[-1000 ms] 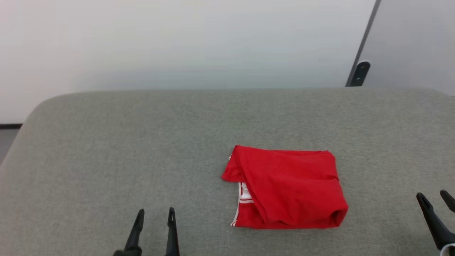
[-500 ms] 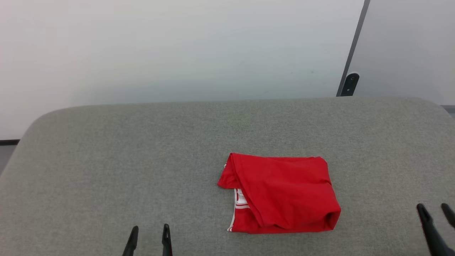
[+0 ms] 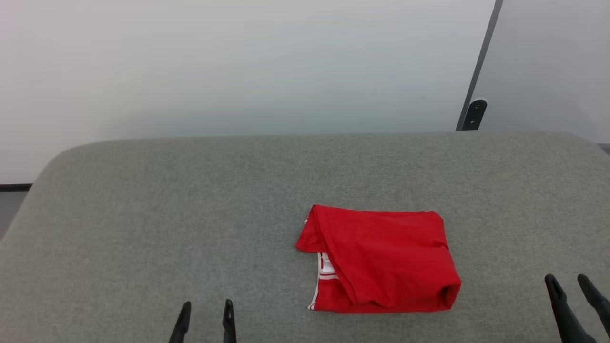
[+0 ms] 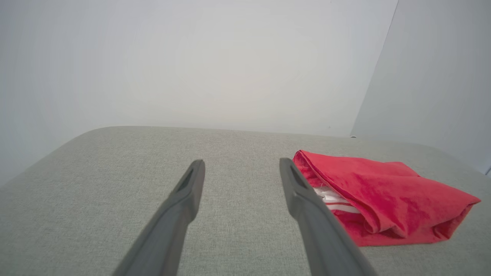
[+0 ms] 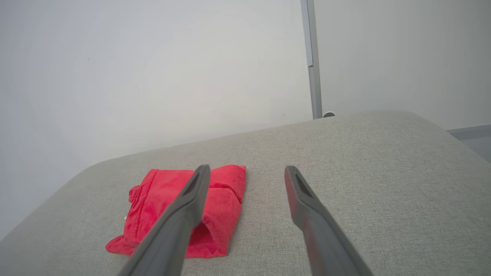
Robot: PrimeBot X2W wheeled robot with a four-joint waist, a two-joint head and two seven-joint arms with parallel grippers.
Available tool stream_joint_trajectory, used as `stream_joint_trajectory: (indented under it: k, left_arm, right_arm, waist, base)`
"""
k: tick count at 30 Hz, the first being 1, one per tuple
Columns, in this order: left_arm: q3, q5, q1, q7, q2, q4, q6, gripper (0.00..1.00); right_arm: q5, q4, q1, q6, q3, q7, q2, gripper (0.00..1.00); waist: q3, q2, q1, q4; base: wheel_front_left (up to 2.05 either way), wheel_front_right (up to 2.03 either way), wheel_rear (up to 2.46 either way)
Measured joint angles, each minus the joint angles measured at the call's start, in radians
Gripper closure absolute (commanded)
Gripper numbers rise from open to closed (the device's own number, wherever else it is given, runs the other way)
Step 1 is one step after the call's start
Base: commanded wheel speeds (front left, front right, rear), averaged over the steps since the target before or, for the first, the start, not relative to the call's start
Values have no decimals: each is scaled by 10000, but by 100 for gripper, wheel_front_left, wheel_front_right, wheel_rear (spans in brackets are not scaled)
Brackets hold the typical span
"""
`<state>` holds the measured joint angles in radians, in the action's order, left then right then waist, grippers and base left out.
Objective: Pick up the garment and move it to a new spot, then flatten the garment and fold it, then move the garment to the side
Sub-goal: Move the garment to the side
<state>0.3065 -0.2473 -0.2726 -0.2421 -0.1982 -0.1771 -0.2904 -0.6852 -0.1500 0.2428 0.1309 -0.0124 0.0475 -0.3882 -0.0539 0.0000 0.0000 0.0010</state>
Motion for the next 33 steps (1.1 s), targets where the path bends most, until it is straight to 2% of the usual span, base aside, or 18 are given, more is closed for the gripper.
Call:
stream_joint_trajectory:
  k: [20,24,29,33]
  left_arm:
    - [263,25,88,25,46,-25,-77,0]
    - [364,19,282,-6,222,56,-75,0]
    - [658,115,637,-61,483,353,6,0]
    - [882,211,993,-111,673,585,82,0]
  right_arm:
    - [-8,-86,91,0,-12,-190,36,0]
    - [-6,-153,-191,0,339,-560,-389,0]
    - [8,-240,-1769,0,662,-1289,-1187,0]
    - [-75,192,-2982,0,1131,-2153,-1645,0]
  waist:
    - [125,0,0,281]
    - [163,0,-1,460]
    - [307,0,0,715]
    - [466,0,0,966]
  base:
    - [0,0,0]
    - [0,0,0]
    - [0,0,0]
    - [0,0,0]
